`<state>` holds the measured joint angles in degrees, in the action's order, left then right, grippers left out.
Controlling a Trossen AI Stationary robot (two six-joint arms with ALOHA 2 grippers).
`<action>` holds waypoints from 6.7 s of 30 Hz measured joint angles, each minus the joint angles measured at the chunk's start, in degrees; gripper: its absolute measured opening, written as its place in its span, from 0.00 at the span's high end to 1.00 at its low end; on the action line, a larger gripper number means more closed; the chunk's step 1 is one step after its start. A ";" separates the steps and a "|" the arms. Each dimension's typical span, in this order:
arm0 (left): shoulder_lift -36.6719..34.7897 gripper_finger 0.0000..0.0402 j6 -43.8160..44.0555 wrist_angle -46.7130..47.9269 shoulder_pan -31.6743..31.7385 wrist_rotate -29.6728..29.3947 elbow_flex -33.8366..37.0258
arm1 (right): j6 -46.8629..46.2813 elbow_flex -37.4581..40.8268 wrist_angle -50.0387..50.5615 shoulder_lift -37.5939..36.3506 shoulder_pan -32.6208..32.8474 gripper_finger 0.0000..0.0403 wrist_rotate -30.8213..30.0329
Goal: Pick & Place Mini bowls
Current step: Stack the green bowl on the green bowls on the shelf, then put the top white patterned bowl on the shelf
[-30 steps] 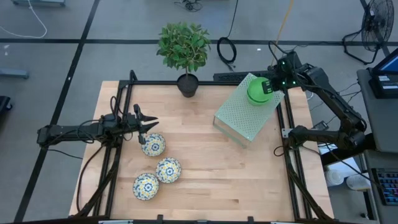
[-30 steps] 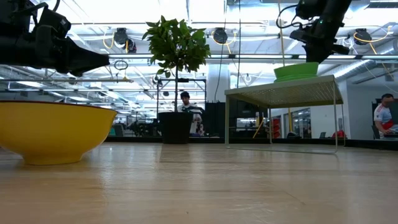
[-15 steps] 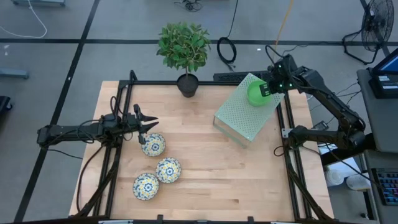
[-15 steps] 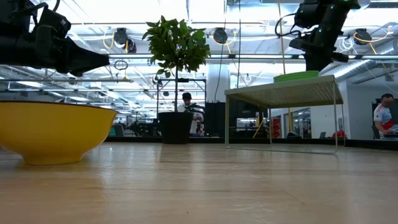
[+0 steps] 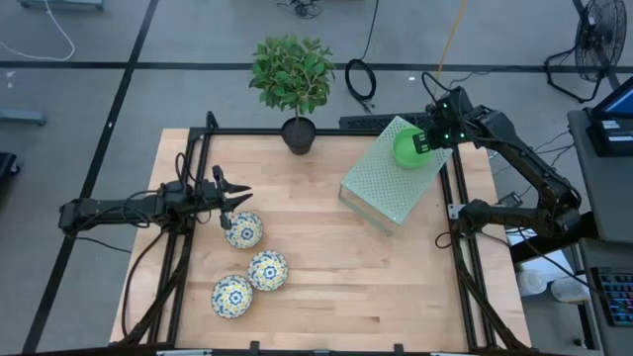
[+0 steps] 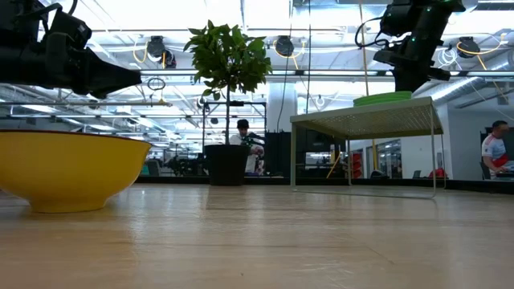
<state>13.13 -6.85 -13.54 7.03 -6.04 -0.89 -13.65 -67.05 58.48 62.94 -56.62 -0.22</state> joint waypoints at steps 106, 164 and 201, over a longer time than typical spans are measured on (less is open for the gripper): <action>0.00 0.77 0.02 0.00 0.02 0.00 0.00 | 3.13 -11.21 7.25 3.88 16.51 1.00 -7.26; 0.00 0.77 0.02 0.00 0.02 0.00 0.00 | 6.84 54.99 -96.94 -18.03 88.12 1.00 6.45; 1.64 0.77 24.13 -4.12 0.01 11.25 0.02 | 14.78 56.98 -100.34 -18.03 85.57 1.00 5.80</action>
<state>14.76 17.28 -17.66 7.04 5.21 -0.87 1.13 -10.07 -41.86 44.91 28.95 5.58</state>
